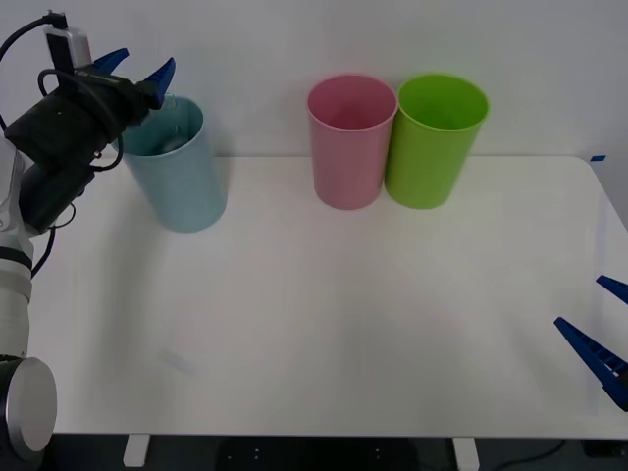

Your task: Grasp the object on the table and drop it into the matching bin: aluminum can to the light blue bin, PET bottle to the pink bin.

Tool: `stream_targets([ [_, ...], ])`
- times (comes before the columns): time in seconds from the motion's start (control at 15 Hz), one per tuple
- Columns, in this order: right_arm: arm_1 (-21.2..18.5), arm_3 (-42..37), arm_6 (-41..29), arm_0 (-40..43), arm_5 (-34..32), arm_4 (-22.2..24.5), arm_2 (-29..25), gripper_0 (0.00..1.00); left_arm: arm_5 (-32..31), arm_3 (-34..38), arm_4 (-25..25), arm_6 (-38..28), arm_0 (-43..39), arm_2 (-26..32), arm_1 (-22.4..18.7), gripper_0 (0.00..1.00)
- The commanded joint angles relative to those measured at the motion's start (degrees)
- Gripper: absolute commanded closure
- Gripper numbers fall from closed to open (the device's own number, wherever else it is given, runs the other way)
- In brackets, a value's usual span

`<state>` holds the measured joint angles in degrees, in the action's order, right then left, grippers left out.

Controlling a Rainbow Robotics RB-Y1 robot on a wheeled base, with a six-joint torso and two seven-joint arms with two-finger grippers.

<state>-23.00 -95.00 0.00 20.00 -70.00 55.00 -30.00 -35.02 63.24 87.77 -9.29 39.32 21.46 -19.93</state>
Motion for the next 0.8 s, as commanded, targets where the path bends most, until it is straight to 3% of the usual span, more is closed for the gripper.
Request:
stream_targets([
  [0.07, 0.0, 0.0, 0.0, 0.0, 0.0, 0.0, 0.0, 0.0, -0.84, 0.04, -2.16, 0.5, -0.83, -0.01, -0.11, 0.0],
  [0.33, 0.0, 0.0, 0.0, 0.0, 0.0, 0.0, 0.0, 0.0, -2.43, 2.15, -7.44, 0.85, -3.9, -1.07, -1.16, 0.0],
  [0.8, 0.0, 0.0, 0.0, 0.0, 0.0, 0.0, 0.0, 0.0, -7.7, 14.63, -14.64, -0.03, -16.56, 0.69, -1.34, 0.0],
])
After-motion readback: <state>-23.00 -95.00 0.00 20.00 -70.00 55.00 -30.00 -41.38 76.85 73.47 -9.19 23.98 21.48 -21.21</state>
